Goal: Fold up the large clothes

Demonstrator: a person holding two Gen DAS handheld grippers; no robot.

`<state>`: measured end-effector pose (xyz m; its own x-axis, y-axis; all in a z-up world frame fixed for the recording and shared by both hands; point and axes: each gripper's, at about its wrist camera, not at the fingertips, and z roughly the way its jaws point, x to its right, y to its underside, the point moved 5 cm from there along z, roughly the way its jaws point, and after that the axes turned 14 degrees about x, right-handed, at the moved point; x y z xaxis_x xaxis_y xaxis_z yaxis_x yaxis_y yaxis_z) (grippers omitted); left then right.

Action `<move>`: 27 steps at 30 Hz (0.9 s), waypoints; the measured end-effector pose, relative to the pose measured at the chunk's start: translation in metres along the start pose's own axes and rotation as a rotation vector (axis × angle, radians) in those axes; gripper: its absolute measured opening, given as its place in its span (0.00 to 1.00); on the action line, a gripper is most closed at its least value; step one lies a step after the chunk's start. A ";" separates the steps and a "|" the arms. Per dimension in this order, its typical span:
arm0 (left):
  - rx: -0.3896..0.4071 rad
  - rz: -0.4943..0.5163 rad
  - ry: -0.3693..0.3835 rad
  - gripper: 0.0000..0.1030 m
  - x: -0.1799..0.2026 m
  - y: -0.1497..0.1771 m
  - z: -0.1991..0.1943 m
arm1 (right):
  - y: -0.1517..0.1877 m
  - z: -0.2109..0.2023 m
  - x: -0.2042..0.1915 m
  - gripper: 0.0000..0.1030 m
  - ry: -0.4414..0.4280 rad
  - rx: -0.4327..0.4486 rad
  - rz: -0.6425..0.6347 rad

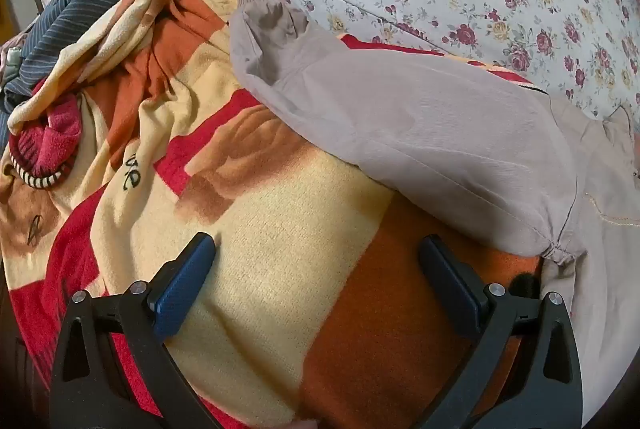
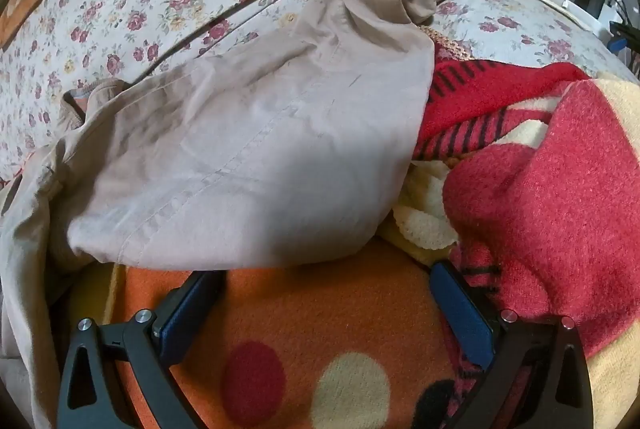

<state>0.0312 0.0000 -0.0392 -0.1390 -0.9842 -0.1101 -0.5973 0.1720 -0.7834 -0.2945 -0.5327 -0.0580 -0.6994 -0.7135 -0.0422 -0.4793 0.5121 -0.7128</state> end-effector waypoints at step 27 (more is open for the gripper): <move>0.097 0.086 0.300 0.99 0.058 0.015 -0.141 | 0.032 -0.180 -0.059 1.00 -0.284 0.066 0.049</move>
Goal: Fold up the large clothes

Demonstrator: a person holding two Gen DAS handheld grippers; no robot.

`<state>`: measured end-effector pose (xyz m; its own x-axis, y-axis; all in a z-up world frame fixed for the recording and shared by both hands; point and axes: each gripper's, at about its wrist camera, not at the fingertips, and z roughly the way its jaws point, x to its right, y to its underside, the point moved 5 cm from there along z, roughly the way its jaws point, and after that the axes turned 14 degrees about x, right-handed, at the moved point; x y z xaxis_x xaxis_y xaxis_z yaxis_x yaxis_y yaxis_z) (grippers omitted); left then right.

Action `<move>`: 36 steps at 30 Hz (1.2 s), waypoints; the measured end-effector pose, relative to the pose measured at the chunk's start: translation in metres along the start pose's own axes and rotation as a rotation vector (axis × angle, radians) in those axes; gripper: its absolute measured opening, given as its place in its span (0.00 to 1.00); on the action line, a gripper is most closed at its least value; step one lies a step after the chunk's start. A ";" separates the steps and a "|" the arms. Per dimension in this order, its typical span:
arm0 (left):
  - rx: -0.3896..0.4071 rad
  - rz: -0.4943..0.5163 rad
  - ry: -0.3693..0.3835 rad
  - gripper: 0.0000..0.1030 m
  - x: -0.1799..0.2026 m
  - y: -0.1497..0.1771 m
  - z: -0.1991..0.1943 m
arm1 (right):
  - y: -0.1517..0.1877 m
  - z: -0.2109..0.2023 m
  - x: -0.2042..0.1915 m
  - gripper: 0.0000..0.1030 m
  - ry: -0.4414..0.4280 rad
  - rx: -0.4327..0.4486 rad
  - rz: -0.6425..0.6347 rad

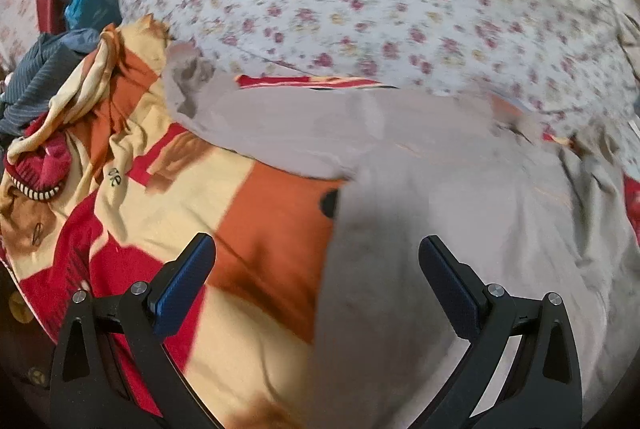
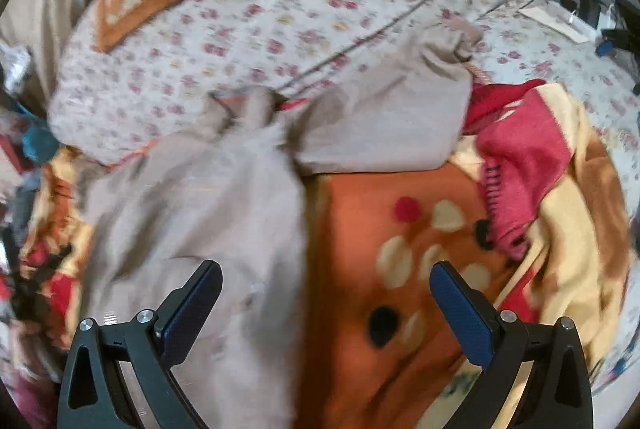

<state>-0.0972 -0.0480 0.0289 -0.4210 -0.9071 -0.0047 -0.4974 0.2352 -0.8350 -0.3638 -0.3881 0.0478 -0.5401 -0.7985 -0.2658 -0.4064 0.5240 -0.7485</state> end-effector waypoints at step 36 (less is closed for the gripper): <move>-0.061 0.062 0.034 0.99 0.011 0.044 -0.016 | 0.102 -0.025 -0.029 0.14 0.023 -0.154 -0.162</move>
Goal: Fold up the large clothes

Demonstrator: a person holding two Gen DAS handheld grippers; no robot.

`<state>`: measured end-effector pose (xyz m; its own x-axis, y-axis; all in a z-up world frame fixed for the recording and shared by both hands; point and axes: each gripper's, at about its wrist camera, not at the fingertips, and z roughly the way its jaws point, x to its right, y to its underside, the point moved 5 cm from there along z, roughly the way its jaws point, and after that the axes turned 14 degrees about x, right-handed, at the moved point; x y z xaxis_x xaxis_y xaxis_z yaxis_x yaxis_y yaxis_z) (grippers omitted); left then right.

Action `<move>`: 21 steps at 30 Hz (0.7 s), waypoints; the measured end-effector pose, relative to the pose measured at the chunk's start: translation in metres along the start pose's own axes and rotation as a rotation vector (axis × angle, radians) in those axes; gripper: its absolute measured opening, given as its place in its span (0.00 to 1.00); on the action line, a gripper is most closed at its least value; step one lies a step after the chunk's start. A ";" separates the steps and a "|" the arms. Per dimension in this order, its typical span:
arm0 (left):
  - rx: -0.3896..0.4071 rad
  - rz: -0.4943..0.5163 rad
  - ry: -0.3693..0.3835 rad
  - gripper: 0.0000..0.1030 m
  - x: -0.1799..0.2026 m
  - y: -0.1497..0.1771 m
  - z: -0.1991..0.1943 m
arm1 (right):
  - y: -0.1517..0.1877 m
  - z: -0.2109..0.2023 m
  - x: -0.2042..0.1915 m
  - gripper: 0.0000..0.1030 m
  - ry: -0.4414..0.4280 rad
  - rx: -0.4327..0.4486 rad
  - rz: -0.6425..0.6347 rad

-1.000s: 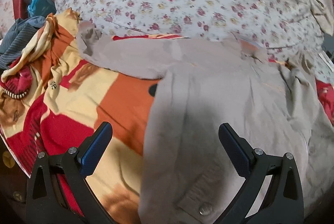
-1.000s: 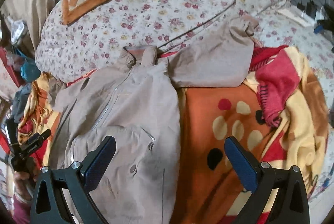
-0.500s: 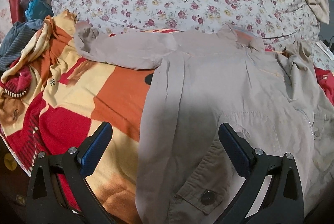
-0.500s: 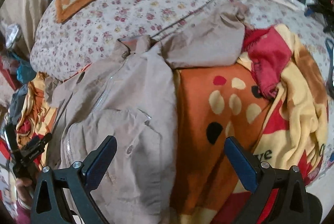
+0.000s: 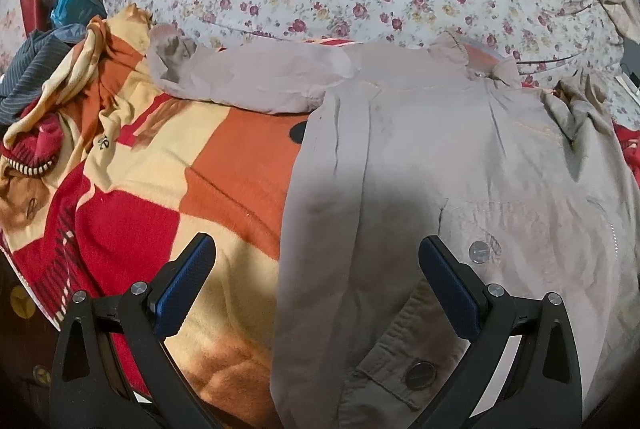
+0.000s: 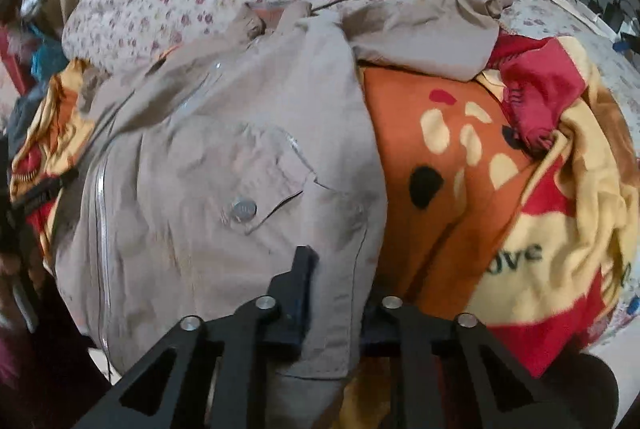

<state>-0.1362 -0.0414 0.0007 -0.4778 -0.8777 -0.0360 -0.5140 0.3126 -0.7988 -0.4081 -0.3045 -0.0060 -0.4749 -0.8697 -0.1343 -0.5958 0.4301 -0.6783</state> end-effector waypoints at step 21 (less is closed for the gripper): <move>0.008 0.015 -0.001 0.99 0.002 0.000 -0.001 | -0.047 -0.041 -0.078 0.50 -0.142 0.139 -0.132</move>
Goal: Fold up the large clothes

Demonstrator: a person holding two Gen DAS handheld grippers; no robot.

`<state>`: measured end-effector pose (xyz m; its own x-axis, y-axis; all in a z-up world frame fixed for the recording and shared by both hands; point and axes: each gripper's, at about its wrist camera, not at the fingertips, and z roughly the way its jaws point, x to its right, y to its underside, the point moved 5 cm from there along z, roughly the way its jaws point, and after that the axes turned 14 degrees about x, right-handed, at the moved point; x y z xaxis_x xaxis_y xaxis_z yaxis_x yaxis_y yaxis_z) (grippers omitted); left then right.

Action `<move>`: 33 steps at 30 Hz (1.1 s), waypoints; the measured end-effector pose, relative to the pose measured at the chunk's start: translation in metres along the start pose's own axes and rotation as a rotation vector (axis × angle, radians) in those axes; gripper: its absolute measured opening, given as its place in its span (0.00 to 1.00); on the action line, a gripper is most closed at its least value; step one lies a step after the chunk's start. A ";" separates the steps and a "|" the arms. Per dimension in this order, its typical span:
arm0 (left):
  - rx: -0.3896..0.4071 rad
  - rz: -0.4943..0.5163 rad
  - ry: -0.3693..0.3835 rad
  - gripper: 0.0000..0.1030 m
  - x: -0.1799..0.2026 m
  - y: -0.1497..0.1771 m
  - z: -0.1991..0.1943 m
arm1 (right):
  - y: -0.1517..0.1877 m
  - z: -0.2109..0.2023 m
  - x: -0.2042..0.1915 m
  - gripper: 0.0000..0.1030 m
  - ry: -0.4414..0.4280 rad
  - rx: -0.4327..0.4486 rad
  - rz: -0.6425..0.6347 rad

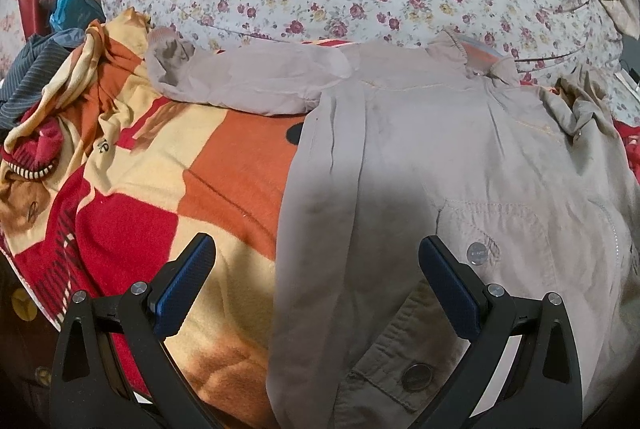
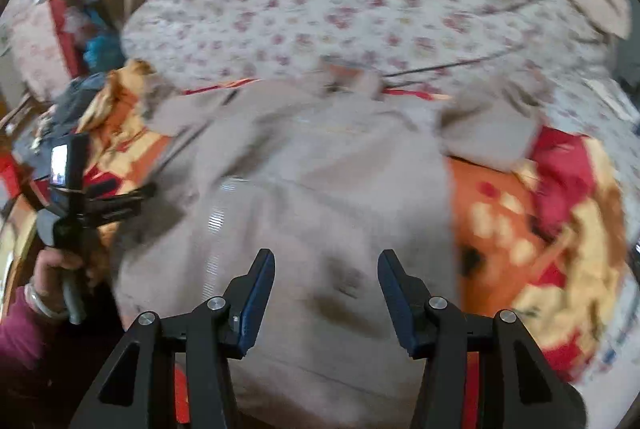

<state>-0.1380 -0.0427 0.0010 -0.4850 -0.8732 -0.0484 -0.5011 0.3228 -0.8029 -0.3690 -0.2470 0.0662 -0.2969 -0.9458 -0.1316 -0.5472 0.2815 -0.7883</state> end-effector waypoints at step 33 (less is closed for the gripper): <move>-0.022 0.016 -0.025 0.99 0.001 0.002 0.019 | 0.029 0.134 -0.083 0.61 -0.105 -0.109 -0.126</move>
<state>-0.1258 -0.0495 -0.0113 -0.4750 -0.8767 -0.0764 -0.5091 0.3446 -0.7887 -0.2550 -0.1820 -0.0259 -0.1407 -0.9847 -0.1026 -0.6581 0.1704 -0.7334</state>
